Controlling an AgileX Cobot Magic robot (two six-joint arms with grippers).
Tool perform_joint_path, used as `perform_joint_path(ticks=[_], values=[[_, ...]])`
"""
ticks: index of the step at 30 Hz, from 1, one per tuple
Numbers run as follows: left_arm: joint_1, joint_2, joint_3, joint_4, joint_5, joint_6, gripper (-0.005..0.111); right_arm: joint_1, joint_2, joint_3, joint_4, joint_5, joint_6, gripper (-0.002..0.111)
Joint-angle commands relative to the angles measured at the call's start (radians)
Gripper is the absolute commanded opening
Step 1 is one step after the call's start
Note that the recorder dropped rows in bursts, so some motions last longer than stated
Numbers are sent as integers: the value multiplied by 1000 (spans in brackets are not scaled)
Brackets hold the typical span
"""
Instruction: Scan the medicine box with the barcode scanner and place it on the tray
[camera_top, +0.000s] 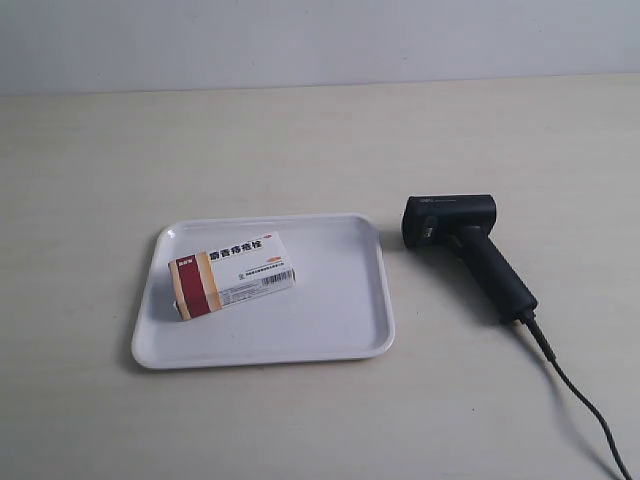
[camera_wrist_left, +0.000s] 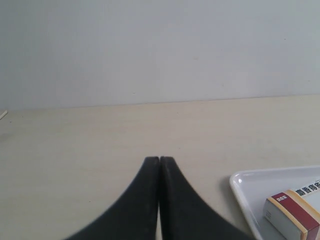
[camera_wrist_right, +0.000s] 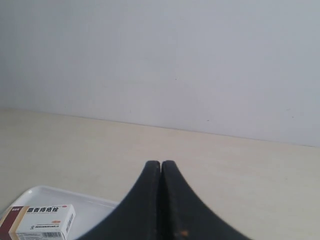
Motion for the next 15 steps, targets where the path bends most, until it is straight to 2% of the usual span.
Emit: perform_joint_path(ticks=[1,13,15], values=[[2,-6,2,-3,0,8,3,1,-3,6,-2,-2,-1,0],[2,-6,2,-3,0,8,3,1,-3,6,-2,-2,5,0],[2,-6,2,-3,0,8,3,1,-3,10,-2,47,7,0]])
